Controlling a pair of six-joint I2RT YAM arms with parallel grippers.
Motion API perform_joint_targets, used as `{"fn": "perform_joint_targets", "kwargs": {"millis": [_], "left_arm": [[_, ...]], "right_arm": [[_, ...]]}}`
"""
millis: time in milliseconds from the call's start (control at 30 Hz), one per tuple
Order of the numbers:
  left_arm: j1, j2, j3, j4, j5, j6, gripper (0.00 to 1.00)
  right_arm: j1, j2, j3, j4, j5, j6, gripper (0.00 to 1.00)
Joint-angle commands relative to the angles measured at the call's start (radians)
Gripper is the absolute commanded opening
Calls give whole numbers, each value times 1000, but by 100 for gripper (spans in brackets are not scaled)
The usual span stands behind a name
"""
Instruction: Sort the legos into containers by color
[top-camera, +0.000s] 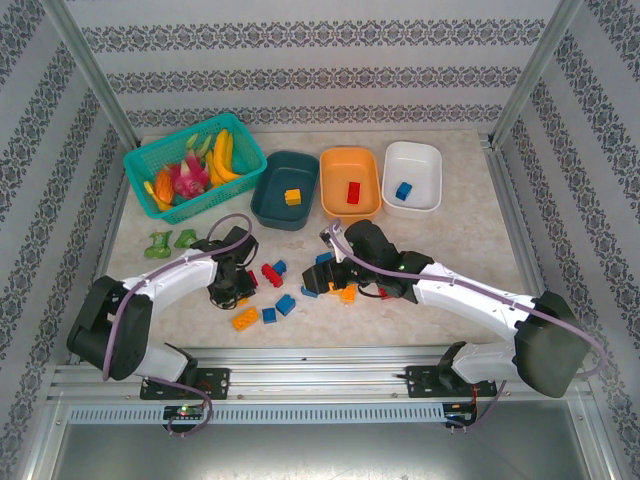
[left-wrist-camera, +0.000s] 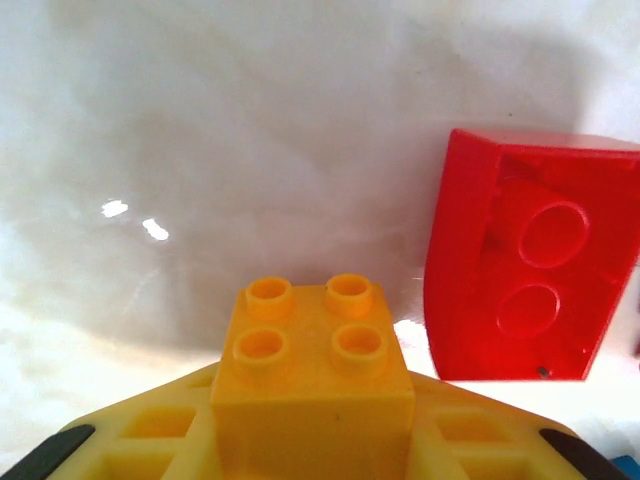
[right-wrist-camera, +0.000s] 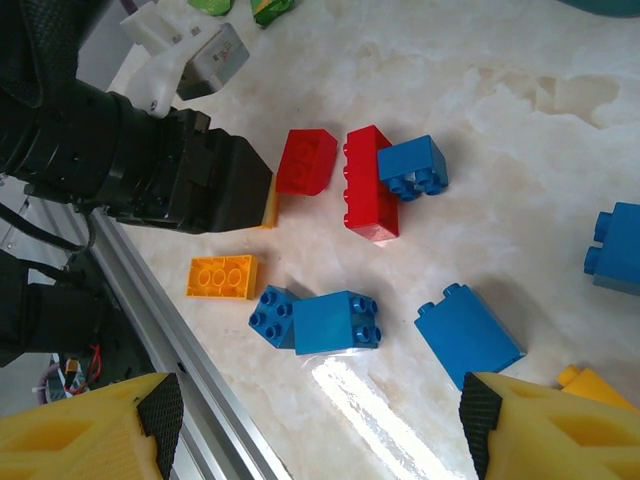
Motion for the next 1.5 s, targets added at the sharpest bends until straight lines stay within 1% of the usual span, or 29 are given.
{"fn": "perform_joint_targets", "kwargs": {"millis": [0,133,233,367,567,700,900,967,1067,1267,1333,1467], "left_arm": [[12,-86,73,-141,-84,38,36],[12,-110,207,-231,-101,100,36],[12,-50,351,-252,-101,165,37],[12,120,567,-255,-87,239,36],[12,422,901,-270,-84,326,37],[17,616,1113,-328,-127,369,38],[33,831,1351,-415,-192,408,38],[36,875,1387,-431,-201,412,38],[44,914,1391,-431,-203,408,39],[50,954,1395,-411,-181,415,41],[53,972,1414,-420,-175,415,45],[53,985,1447,-433,-169,413,59]], "right_arm": [[-7,-33,42,47,-18,30,76],[-28,-54,97,65,21,73,76],[-55,-49,145,70,69,104,77],[-103,-19,212,58,122,123,77],[-202,48,286,45,144,178,77],[-252,87,317,55,148,209,77],[-288,118,337,52,142,221,77],[-298,119,332,50,135,232,77],[-309,111,312,53,130,244,77],[-318,84,272,45,123,247,77],[-318,78,259,41,119,247,77],[-318,69,246,16,108,235,77]]}}
